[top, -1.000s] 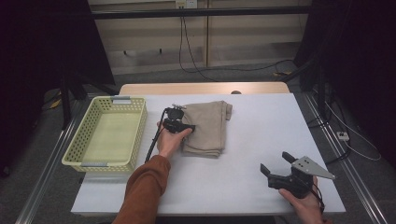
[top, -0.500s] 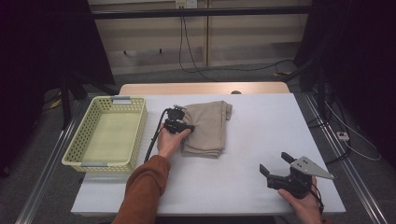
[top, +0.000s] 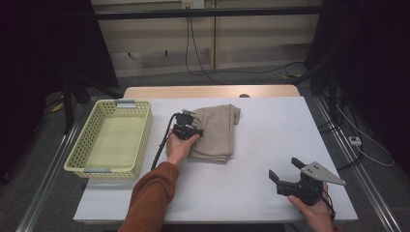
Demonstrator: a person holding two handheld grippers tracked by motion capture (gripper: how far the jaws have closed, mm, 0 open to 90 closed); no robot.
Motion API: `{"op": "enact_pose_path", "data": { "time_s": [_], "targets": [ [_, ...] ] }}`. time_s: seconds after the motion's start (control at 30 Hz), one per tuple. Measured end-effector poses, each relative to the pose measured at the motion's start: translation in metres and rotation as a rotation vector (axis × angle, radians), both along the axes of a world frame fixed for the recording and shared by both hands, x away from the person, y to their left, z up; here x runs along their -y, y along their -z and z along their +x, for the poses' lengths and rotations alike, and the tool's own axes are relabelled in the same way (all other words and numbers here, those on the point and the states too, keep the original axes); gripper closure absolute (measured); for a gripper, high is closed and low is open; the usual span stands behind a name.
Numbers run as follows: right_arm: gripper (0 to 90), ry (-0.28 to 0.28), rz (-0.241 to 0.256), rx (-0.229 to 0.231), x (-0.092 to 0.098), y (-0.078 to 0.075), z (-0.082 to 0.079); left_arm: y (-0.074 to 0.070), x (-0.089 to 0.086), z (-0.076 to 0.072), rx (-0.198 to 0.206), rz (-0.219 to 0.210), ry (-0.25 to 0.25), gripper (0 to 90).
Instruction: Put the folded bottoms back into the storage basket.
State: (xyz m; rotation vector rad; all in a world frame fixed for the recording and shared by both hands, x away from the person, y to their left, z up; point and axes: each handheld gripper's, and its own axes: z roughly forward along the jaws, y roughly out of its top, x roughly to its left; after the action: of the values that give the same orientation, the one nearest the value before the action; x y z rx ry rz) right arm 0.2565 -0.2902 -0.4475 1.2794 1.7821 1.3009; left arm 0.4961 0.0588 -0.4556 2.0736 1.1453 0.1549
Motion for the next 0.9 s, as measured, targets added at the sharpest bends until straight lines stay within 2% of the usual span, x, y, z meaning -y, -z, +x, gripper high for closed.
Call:
{"op": "enact_pose_path", "data": {
  "time_s": [0.1,0.2,0.3,0.33,0.37,0.47,0.5,0.57,0.67,0.8,0.9],
  "targets": [
    [5.0,-0.001,-0.001,0.001,0.0,0.0,-0.001,0.001,-0.001,0.0,0.009,-0.008,0.001,81.5],
    [5.0,-0.001,-0.001,0.001,0.001,0.0,0.0,-0.003,-0.002,-0.002,0.036,-0.026,0.002,81.8],
    [5.0,0.0,0.0,0.003,0.001,0.0,0.0,-0.006,-0.001,-0.002,0.057,-0.026,0.01,82.1],
    [5.0,0.0,0.004,0.001,0.001,0.0,0.0,-0.008,0.0,-0.002,0.069,-0.05,-0.005,82.1],
    [5.0,0.0,0.0,0.002,0.0,0.0,0.0,-0.009,-0.002,-0.003,0.072,-0.062,0.002,82.1],
    [4.9,-0.001,0.001,0.003,0.0,0.0,0.001,-0.011,-0.001,-0.005,0.084,-0.08,-0.009,82.2],
    [4.9,-0.002,-0.002,0.002,0.0,0.001,0.001,-0.013,0.0,-0.005,0.099,-0.074,-0.008,82.2],
    [4.9,-0.005,-0.003,-0.003,0.0,0.001,0.002,-0.017,-0.001,-0.007,0.115,-0.094,-0.011,82.4],
    [4.7,-0.008,0.003,0.006,0.0,0.0,0.001,-0.023,0.0,-0.01,0.151,-0.093,-0.002,82.5],
    [4.7,-0.004,0.003,0.005,0.001,0.0,0.001,-0.027,-0.001,-0.011,0.167,-0.108,0.004,82.5],
    [4.7,-0.005,0.003,0.007,0.001,0.0,0.001,-0.031,-0.003,-0.011,0.19,-0.102,0.014,82.5]
  ]
}}
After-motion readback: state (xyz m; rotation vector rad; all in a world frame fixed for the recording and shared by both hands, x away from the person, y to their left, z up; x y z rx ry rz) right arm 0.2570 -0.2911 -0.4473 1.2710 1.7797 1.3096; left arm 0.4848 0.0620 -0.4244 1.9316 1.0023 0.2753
